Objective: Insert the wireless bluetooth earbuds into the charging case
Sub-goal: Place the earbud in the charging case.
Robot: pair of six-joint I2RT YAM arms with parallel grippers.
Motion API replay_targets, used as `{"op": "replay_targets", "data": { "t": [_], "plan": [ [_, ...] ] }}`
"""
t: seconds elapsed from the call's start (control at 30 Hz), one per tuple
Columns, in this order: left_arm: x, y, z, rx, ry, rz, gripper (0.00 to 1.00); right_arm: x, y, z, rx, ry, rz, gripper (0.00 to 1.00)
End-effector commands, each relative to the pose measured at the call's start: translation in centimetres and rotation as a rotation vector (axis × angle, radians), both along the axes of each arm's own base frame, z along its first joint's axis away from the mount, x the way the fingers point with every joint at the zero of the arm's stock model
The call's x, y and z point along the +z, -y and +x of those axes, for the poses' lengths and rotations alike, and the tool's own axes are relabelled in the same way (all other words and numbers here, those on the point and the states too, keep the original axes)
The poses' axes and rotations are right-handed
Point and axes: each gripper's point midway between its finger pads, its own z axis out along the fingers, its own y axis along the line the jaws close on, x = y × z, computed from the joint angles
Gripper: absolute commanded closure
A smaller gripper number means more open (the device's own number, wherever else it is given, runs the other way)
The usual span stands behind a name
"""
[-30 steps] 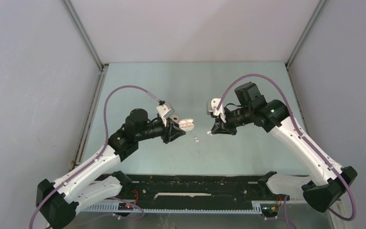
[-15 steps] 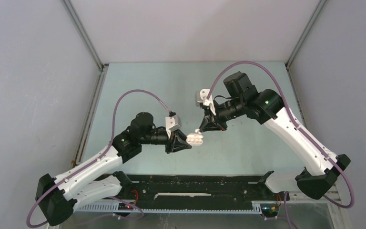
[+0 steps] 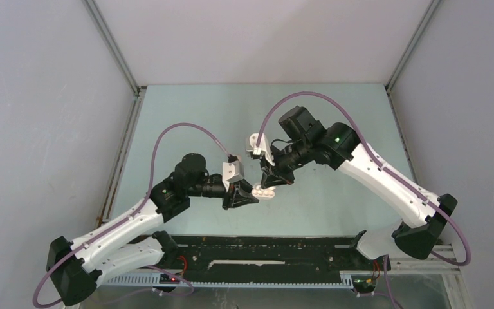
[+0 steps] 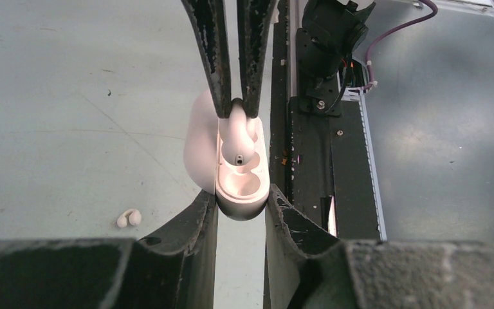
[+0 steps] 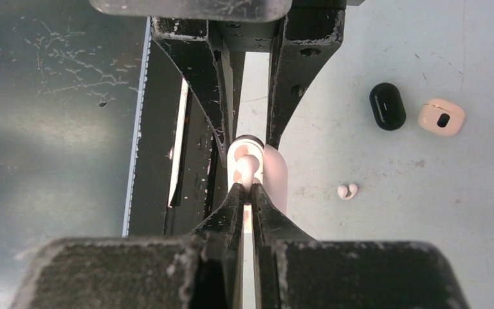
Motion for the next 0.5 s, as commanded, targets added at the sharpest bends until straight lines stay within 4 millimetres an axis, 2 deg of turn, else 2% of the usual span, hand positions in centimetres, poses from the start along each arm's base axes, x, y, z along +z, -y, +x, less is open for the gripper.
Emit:
{"op": "replay_targets", "data": {
  "t": [0.0,0.47],
  "plan": [
    [0.9,0.1,-0.6,-0.039,0.049,-0.033,1.0,0.6,-0.3,0.0,-0.001,0.027,0.0,1.0],
    [1.1,0.1,-0.7,-0.039,0.047,-0.035,1.0,-0.8,-0.6,-0.2,0.014,0.055,-0.054,1.0]
  ]
}}
